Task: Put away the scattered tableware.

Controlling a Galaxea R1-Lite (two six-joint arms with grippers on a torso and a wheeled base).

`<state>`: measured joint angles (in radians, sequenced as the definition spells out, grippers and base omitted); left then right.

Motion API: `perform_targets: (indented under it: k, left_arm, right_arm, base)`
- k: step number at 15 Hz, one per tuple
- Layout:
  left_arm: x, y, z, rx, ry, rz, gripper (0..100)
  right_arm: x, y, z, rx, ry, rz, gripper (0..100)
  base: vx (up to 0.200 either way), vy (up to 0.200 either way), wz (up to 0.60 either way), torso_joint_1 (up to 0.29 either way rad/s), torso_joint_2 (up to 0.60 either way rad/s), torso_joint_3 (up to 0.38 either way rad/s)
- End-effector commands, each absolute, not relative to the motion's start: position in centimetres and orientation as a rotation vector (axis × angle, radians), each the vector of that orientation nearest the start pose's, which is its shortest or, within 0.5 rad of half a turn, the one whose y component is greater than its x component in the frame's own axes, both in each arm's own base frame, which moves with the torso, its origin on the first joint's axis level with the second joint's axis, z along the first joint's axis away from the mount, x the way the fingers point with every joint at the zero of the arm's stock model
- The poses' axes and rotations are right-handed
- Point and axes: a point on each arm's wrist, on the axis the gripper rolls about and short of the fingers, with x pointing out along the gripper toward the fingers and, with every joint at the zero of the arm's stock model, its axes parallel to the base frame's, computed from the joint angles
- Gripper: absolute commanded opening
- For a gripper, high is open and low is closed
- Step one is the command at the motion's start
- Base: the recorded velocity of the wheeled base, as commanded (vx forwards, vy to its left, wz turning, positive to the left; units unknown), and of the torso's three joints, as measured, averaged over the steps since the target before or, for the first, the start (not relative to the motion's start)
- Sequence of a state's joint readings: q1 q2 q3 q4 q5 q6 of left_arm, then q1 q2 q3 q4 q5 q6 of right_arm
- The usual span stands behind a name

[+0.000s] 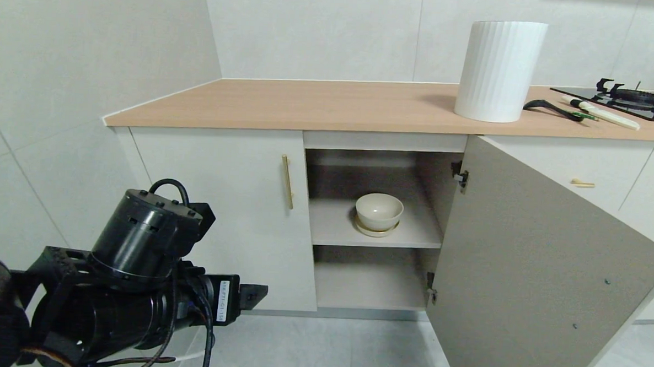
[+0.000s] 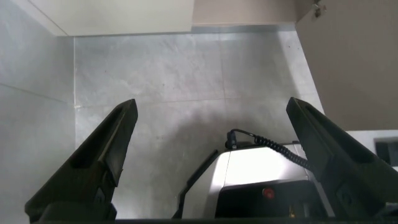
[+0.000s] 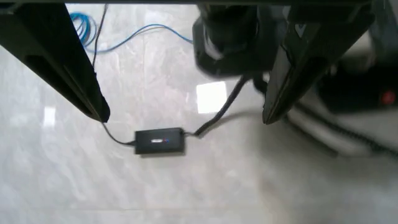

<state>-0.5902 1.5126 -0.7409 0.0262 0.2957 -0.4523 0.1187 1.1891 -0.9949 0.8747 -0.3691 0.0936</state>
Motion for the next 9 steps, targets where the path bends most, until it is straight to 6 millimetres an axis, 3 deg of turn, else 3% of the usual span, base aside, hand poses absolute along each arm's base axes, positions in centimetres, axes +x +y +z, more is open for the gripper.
perform_targets:
  k: [1, 5, 9]
  left_arm:
    - [19.6, -12.3, 15.9, -0.087, 0.765, -0.108, 100]
    - [19.6, -12.3, 15.9, -0.086, 0.765, -0.108, 100]
    - [19.6, -12.3, 15.9, -0.087, 0.765, -0.108, 100]
  right_arm:
    - [14.5, -0.8, 22.6, -0.122, 1.026, -0.382, 100]
    - [18.3, -3.0, 21.4, -0.041, 0.987, -0.481, 100]
    - [20.3, -3.5, 20.8, 0.02, 0.956, -0.447, 100]
  base:
    - [0.0, 0.0, 0.0, 0.0, 0.0, 0.0]
    - [0.0, 0.0, 0.0, 0.0, 0.0, 0.0]
    - [0.0, 0.0, 0.0, 0.0, 0.0, 0.0]
